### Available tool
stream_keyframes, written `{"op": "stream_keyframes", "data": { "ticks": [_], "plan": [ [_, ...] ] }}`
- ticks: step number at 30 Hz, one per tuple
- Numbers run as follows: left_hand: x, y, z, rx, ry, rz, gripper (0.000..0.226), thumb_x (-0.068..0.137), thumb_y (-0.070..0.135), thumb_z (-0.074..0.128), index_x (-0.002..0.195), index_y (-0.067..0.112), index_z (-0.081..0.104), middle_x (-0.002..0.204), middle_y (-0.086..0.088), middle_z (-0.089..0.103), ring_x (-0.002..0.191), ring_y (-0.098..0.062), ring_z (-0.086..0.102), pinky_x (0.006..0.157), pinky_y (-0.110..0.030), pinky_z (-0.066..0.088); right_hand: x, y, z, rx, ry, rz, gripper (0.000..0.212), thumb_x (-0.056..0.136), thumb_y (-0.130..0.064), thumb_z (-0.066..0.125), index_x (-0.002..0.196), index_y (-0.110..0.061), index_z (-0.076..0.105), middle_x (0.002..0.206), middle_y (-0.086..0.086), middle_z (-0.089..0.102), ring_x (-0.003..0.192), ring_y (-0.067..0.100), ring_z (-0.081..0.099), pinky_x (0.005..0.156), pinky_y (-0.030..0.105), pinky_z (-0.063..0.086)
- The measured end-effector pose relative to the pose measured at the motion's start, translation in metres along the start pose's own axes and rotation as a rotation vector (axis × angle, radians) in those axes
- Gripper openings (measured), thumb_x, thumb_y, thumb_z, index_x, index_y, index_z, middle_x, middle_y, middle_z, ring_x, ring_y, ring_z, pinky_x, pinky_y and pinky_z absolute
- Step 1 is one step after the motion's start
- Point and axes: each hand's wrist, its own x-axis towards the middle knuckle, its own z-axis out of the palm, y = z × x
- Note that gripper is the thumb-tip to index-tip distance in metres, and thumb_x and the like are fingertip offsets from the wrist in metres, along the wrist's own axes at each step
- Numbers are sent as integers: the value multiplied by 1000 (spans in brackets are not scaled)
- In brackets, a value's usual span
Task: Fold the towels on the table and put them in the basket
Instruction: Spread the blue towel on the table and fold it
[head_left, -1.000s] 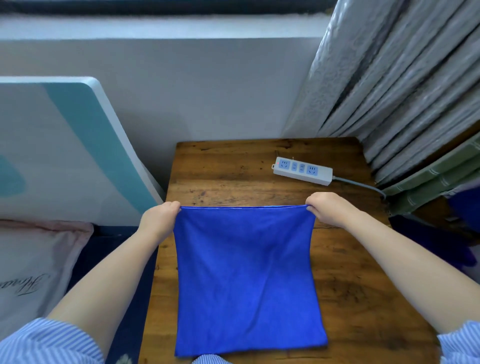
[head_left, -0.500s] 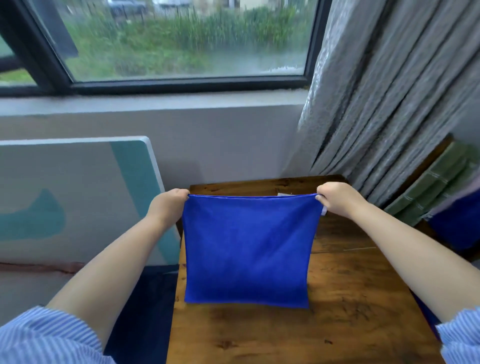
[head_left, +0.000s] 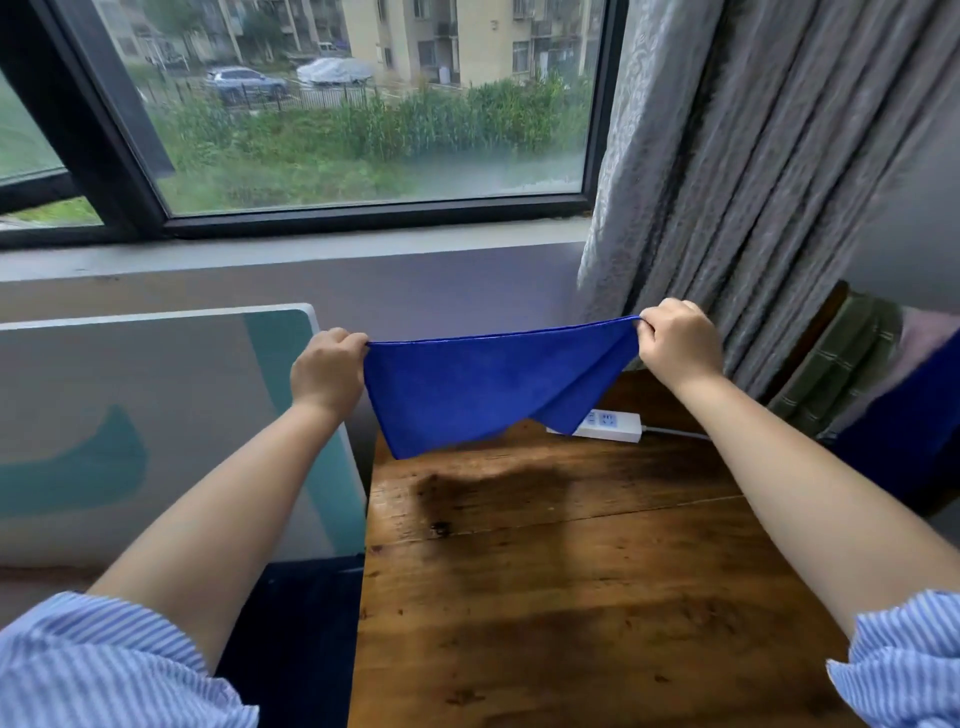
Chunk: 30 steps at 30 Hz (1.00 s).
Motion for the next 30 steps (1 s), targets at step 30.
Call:
{"op": "stream_keyframes", "data": {
  "ticks": [30],
  "plan": [
    [32, 6, 6, -165, -60, -157, 29, 94, 6, 41, 110, 2, 65, 114, -19, 61, 106, -36, 54, 84, -36, 42, 40, 17, 20, -2, -41, -149, 26, 73, -12, 51, 74, 4, 72, 73, 24, 69, 76, 43, 62, 75, 44, 48]
  ]
}}
